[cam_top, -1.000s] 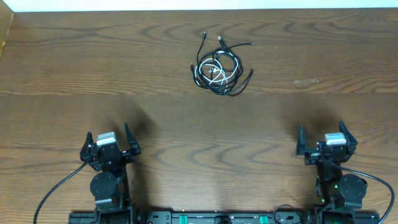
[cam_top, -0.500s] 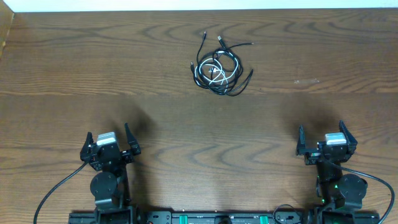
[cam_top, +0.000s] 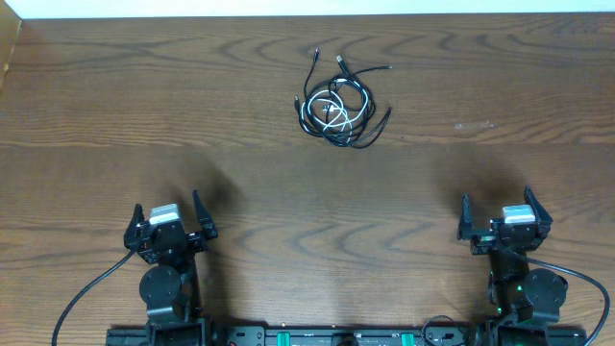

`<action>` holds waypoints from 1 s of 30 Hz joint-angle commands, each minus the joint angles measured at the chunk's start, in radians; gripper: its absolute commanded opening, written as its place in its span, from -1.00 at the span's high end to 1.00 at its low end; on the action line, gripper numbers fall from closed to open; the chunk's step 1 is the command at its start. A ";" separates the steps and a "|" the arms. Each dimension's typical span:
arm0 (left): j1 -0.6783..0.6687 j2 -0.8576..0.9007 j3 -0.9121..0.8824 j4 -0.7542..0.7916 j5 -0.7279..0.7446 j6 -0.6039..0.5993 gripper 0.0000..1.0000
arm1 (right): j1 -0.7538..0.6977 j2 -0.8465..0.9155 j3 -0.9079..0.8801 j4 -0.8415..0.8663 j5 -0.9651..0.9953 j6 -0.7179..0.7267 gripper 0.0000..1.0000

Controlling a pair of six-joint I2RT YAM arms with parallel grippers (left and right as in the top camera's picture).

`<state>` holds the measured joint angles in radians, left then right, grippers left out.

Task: Untangle cables

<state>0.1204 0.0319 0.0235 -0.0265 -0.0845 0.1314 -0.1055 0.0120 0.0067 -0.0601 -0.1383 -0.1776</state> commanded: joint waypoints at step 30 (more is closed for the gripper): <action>-0.004 0.650 0.589 -0.204 0.260 -0.046 -0.95 | 0.008 0.498 0.498 -0.209 -0.143 0.093 -0.99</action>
<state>0.1204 0.6022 0.4950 -0.1852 0.0666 0.1009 -0.1055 0.4366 0.4137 -0.2340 -0.2371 -0.0902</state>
